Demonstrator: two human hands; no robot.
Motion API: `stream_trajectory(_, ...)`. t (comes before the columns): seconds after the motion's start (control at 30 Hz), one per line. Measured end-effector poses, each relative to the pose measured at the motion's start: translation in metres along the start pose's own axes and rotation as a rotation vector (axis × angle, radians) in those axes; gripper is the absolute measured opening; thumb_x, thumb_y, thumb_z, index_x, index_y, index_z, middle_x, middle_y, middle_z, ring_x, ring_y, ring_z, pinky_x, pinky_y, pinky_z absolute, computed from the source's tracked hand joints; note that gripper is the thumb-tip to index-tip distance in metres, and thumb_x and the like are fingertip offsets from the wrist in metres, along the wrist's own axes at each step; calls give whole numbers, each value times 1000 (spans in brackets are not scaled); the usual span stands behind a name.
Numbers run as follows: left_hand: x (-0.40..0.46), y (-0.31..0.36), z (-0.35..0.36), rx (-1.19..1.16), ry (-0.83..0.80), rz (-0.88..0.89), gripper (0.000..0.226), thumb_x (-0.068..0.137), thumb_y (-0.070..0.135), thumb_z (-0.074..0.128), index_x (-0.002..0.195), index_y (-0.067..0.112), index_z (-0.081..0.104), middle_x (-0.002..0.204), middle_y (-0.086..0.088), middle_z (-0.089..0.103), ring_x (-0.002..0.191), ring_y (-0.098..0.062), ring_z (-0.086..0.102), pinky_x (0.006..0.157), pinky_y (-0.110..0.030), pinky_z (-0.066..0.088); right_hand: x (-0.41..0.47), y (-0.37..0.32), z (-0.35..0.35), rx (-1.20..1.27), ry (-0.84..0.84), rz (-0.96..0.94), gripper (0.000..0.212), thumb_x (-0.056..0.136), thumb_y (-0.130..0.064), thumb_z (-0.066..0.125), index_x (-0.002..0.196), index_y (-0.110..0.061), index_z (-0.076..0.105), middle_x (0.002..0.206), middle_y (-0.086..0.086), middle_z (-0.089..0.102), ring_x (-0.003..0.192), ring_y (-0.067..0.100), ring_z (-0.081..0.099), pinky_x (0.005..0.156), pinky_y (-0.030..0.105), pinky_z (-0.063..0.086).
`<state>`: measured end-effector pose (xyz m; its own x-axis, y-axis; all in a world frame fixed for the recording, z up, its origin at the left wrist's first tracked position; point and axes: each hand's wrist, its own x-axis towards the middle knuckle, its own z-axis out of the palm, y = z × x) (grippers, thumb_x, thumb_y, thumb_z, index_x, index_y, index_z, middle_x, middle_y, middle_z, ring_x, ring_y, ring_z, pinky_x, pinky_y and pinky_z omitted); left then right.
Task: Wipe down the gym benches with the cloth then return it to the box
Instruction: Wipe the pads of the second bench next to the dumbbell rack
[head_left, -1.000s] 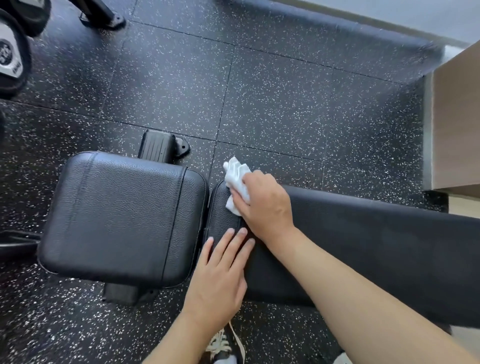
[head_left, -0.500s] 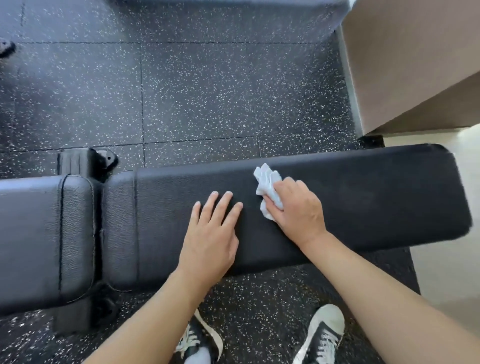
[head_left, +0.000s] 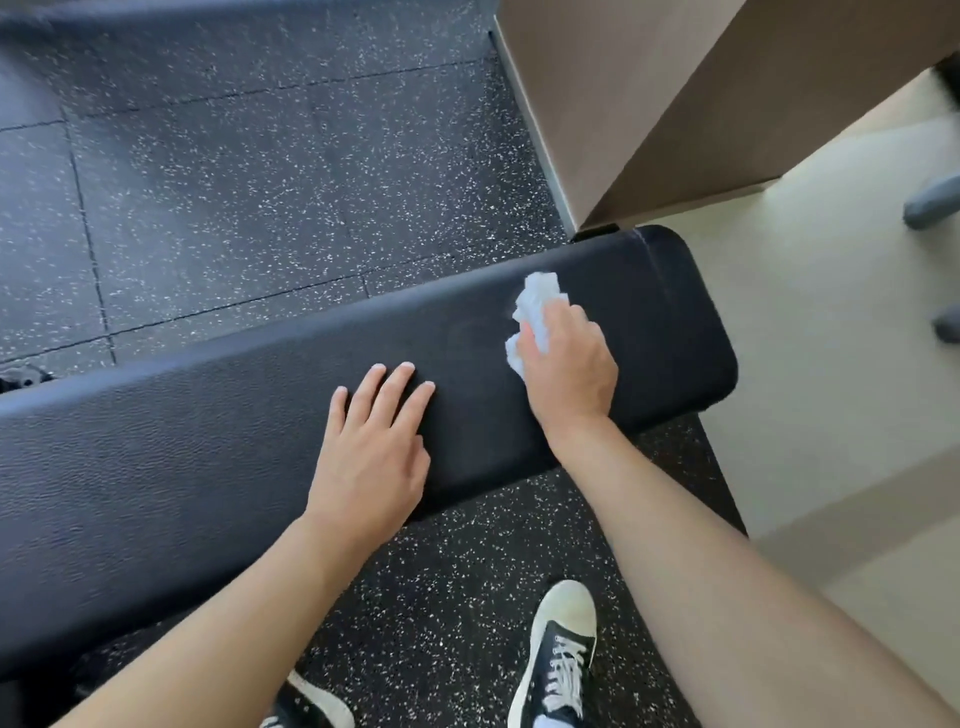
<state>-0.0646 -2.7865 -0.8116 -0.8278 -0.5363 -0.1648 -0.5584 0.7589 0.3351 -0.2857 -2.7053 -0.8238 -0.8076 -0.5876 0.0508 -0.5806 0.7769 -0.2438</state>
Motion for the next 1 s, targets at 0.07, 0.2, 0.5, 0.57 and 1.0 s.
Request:
stream_trajectory(0.07,13,11,1,-19,17,-41,58,94,25,45,151,16,50,164,-8,41,154,-35,32,121,-63,30,-29,-19,7,1,17,-202,21,90,-35,71,99,-17,66,90,4,64,75,28,58,54,37,44)
stream_trajectory(0.2,35,27,1,-38,25,-42,55,93,22,40,146,10,51,162,-11,42,153,-35,34,120,-60,31,-60,-3,12,-33,-33,-540,21,94,-33,57,101,-20,72,90,-1,64,71,22,54,59,35,50)
stream_trajectory(0.5,105,106,18,30,-41,128,55,98,18,52,152,12,47,166,-9,35,155,-36,27,123,-61,27,39,184,-36,30,112,-79,37,97,-45,53,106,-11,65,88,6,62,75,33,57,53,35,40)
stream_trajectory(0.57,127,128,27,41,-48,168,58,98,18,55,155,13,44,167,-8,33,156,-35,24,124,-61,23,49,197,-36,48,90,-49,36,100,-48,49,104,-14,61,89,4,61,79,33,58,57,34,40)
stream_trajectory(1.0,211,215,77,-39,197,-140,57,100,29,39,156,21,37,170,-1,29,160,-25,16,129,-58,8,4,234,-38,211,73,-63,25,99,-41,65,98,-16,64,84,-5,54,73,19,50,51,33,45)
